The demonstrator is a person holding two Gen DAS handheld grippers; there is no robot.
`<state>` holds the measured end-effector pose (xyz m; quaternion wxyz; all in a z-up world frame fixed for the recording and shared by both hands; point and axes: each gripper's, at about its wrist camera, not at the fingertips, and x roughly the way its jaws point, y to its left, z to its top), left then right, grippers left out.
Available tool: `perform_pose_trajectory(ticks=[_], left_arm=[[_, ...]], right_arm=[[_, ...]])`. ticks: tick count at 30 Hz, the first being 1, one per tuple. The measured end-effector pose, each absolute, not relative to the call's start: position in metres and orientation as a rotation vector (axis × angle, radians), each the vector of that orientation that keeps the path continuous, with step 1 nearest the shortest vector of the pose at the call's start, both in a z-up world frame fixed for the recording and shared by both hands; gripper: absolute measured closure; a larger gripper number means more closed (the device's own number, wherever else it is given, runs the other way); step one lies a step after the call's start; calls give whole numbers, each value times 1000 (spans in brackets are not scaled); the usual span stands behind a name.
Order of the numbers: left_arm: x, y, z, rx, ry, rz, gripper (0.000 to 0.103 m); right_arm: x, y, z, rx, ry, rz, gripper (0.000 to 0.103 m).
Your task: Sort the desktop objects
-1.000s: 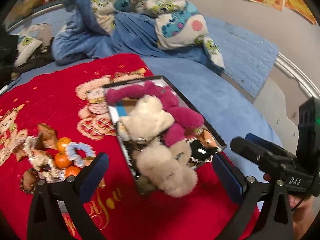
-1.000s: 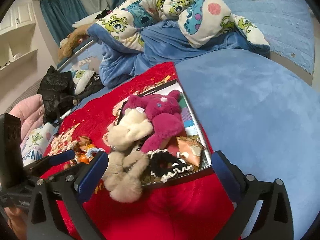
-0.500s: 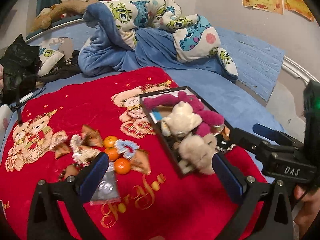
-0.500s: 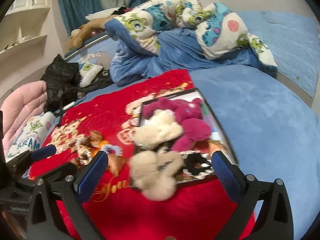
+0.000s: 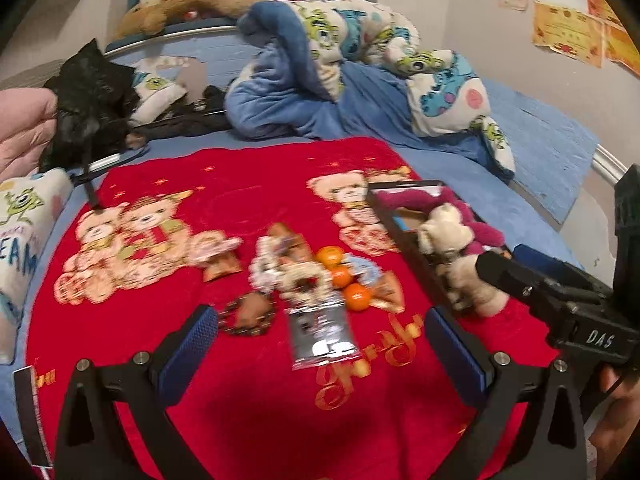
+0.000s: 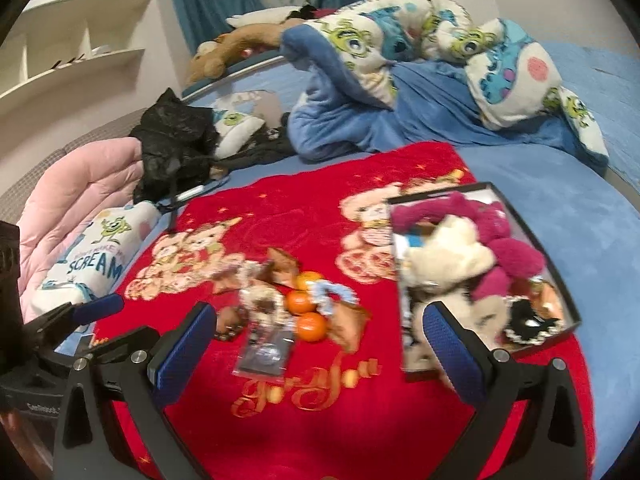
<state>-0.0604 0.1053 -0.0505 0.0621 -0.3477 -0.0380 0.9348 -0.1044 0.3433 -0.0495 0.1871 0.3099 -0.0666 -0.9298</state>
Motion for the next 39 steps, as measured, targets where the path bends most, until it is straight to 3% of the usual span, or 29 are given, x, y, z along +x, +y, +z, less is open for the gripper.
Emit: perform_pose_trajectory(ticks=[7, 14, 22, 39], left_arm=[[-44, 43, -50, -1074, -179, 2847, 0], [-32, 20, -44, -1059, -125, 2933, 0], [-28, 21, -51, -1075, -203, 2906, 0], [-41, 16, -52, -1116, -147, 2906, 0]], right_arm=[[-93, 282, -41, 813, -183, -2581, 0], [-82, 231, -38, 776, -122, -2553, 0], [-78, 228, -38, 814, -117, -2520, 0], [-90, 241, -44, 888, -136, -2577, 0]])
